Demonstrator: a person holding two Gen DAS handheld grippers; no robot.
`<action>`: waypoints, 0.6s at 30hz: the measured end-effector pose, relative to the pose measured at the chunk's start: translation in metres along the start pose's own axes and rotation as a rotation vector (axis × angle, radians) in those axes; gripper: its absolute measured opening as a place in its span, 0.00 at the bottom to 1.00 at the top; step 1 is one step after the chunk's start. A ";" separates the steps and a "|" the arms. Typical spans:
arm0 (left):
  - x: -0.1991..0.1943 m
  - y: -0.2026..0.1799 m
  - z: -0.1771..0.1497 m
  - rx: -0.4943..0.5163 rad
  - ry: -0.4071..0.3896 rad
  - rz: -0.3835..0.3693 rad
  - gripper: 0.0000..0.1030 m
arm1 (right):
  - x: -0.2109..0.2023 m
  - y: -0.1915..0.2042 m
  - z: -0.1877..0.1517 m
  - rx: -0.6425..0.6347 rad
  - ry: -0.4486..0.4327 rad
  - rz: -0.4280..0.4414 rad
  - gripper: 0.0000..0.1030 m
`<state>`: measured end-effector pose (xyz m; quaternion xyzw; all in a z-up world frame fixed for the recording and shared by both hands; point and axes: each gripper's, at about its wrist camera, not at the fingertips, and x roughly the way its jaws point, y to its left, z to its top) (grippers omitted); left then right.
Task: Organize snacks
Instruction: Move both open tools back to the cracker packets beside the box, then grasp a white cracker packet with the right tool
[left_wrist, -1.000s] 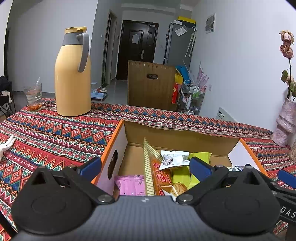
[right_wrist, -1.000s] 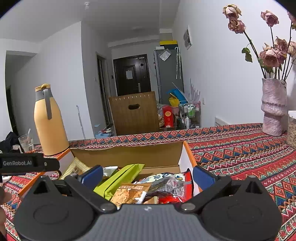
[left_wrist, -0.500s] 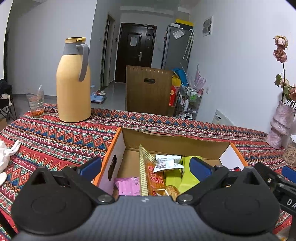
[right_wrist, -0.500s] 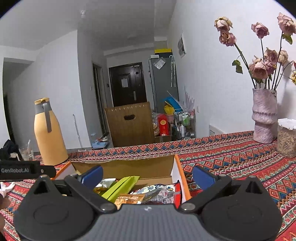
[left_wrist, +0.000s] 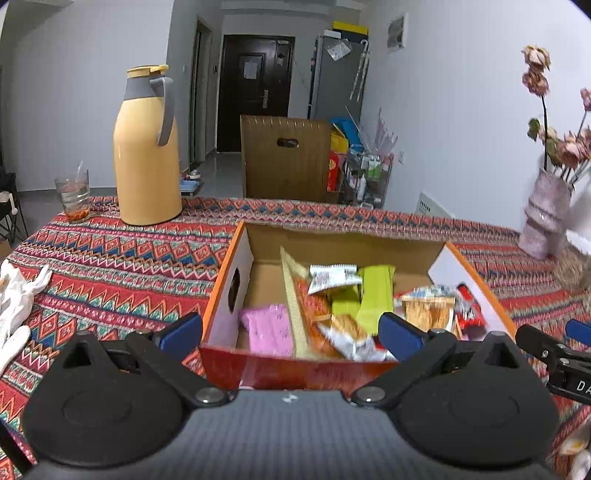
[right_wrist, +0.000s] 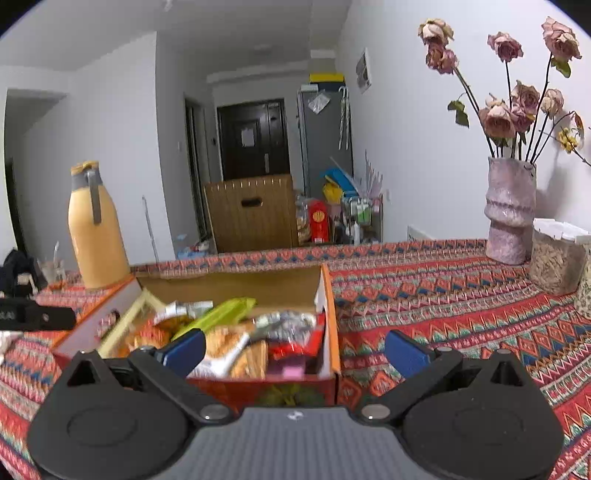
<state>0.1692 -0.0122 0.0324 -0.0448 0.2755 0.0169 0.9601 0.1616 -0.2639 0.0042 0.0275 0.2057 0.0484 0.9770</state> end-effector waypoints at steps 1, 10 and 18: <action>-0.001 0.002 -0.003 0.003 0.007 0.000 1.00 | -0.001 0.000 -0.004 -0.010 0.014 -0.002 1.00; -0.003 0.014 -0.036 0.028 0.080 0.009 1.00 | 0.001 -0.002 -0.036 -0.066 0.131 -0.014 1.00; 0.005 0.028 -0.055 -0.016 0.097 0.006 1.00 | 0.020 -0.005 -0.052 -0.066 0.222 -0.037 1.00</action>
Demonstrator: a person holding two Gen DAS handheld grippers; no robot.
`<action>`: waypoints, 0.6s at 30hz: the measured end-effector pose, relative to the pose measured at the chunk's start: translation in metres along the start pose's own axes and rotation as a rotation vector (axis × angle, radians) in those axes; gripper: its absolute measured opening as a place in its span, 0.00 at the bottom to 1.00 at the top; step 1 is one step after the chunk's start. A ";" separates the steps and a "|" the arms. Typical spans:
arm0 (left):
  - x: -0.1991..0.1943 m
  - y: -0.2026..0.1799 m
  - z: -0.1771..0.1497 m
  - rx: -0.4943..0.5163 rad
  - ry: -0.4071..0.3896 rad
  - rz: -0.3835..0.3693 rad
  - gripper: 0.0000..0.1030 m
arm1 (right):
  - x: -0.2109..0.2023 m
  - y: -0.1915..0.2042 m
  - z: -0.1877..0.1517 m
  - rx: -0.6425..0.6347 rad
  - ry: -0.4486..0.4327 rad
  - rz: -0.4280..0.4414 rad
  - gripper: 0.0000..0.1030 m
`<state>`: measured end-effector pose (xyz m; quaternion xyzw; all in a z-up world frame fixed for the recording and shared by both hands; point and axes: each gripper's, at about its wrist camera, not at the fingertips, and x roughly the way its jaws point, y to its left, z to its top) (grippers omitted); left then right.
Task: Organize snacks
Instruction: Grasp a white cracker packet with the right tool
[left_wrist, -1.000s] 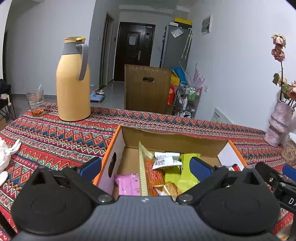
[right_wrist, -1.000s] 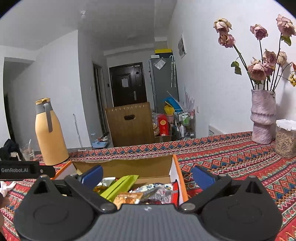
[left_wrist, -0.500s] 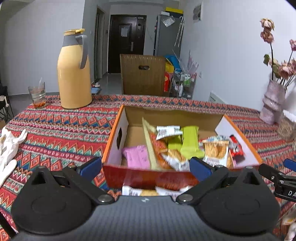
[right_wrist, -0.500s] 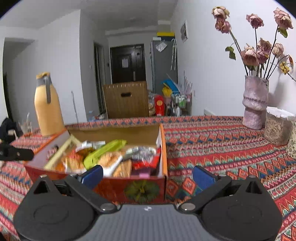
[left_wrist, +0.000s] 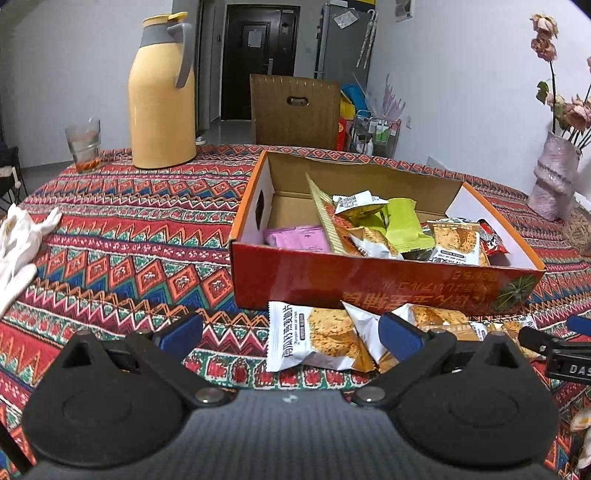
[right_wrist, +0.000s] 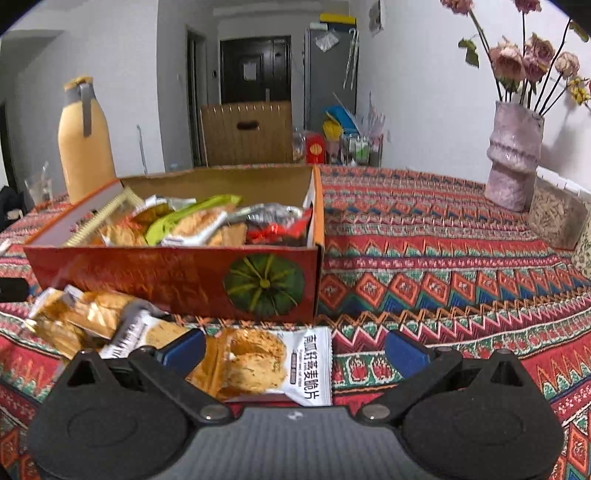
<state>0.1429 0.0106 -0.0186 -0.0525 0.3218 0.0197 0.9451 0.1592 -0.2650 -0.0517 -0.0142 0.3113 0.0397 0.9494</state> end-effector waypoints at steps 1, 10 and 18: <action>0.000 0.001 -0.001 -0.003 -0.006 -0.002 1.00 | 0.004 0.000 0.000 -0.003 0.009 -0.003 1.00; 0.003 0.005 -0.008 -0.016 -0.015 -0.019 1.00 | 0.031 0.003 -0.006 0.008 0.079 -0.004 1.00; 0.004 0.004 -0.011 -0.020 -0.007 -0.019 1.00 | 0.034 0.002 -0.006 0.021 0.083 -0.022 1.00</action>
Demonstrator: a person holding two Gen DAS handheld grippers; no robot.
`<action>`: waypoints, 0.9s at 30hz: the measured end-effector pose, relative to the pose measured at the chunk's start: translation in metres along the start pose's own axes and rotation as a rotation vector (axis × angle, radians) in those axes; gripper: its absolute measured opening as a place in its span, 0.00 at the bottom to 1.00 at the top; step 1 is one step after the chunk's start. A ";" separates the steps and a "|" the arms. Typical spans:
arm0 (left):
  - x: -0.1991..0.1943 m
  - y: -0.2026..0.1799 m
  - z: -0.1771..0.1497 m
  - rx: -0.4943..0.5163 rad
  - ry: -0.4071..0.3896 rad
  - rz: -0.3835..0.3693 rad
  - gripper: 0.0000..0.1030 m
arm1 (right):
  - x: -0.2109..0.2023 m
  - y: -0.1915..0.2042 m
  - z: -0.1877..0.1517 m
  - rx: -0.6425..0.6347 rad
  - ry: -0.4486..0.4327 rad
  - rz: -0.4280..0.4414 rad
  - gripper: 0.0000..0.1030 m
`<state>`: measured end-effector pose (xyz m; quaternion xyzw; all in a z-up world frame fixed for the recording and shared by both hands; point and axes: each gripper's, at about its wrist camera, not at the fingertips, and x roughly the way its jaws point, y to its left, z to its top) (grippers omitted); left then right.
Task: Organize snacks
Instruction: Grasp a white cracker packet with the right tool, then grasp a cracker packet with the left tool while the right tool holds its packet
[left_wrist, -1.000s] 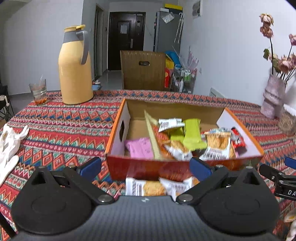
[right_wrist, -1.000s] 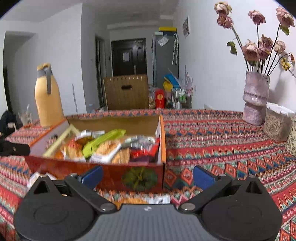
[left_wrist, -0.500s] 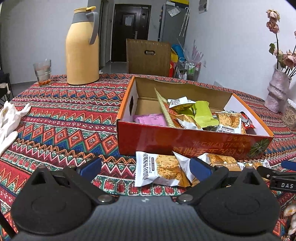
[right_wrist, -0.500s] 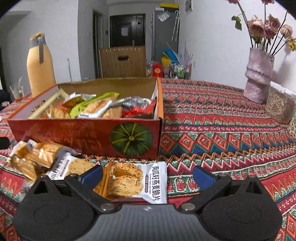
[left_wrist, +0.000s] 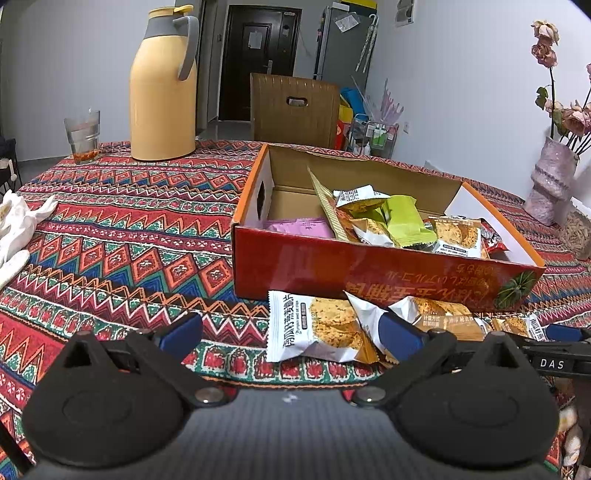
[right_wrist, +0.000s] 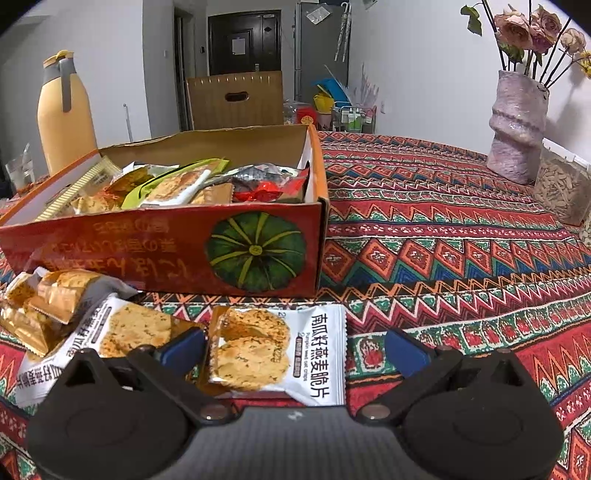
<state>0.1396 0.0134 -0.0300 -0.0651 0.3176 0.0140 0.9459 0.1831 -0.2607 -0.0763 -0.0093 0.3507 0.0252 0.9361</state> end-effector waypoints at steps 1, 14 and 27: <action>0.000 0.001 0.000 -0.002 -0.001 0.000 1.00 | 0.000 0.000 0.000 -0.001 0.001 0.001 1.00; -0.001 0.005 0.000 -0.024 0.000 -0.001 1.00 | -0.015 0.009 -0.006 -0.066 -0.057 0.087 0.51; 0.004 0.007 0.001 -0.044 0.015 0.011 1.00 | -0.044 -0.001 -0.011 -0.018 -0.235 0.045 0.44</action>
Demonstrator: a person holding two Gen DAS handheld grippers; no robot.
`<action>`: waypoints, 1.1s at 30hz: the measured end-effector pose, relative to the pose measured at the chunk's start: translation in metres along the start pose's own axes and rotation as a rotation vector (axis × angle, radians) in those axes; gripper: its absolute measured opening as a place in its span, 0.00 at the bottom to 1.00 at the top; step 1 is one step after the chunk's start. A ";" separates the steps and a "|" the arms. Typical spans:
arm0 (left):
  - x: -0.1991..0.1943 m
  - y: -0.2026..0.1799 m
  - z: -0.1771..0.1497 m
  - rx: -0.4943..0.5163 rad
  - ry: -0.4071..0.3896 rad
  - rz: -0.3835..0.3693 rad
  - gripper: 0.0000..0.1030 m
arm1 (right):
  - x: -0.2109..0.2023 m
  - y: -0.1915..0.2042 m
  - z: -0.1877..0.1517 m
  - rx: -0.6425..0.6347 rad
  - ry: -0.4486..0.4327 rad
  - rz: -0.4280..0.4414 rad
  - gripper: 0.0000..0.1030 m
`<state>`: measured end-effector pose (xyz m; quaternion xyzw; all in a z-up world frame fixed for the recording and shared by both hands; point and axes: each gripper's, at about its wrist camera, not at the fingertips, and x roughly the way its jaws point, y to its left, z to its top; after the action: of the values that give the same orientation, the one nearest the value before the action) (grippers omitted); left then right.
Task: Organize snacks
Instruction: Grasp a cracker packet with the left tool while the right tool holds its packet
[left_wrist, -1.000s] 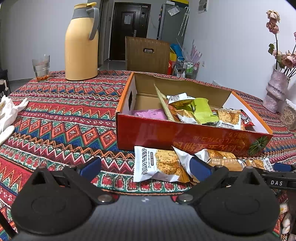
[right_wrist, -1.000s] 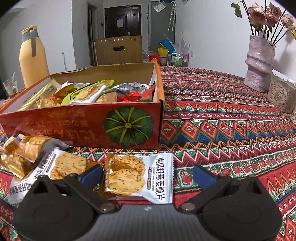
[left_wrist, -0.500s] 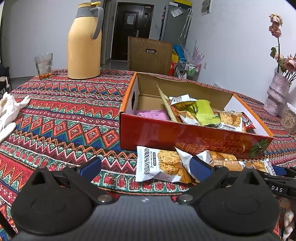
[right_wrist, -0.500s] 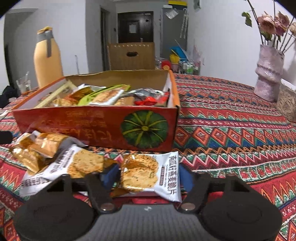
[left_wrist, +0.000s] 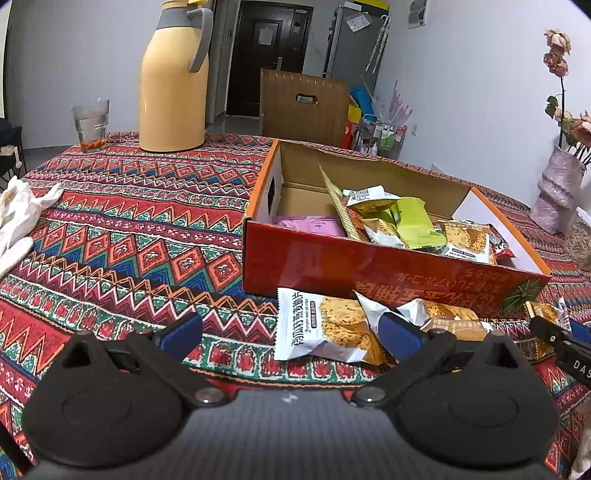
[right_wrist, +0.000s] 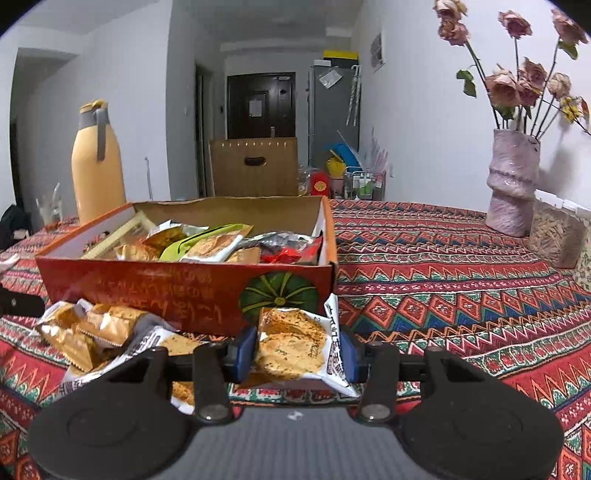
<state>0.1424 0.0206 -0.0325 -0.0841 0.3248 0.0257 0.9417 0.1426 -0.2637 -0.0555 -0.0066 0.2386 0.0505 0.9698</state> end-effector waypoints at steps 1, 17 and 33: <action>0.001 0.000 0.001 -0.002 0.004 0.007 1.00 | 0.000 -0.001 0.000 0.004 -0.001 0.000 0.44; 0.041 -0.017 0.018 0.026 0.184 0.043 1.00 | -0.010 -0.009 -0.002 0.051 -0.056 0.029 0.45; 0.062 -0.039 0.006 0.110 0.183 0.095 1.00 | -0.016 -0.010 -0.003 0.057 -0.074 0.043 0.46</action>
<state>0.1990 -0.0172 -0.0602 -0.0186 0.4141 0.0448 0.9089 0.1282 -0.2755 -0.0514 0.0277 0.2038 0.0646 0.9765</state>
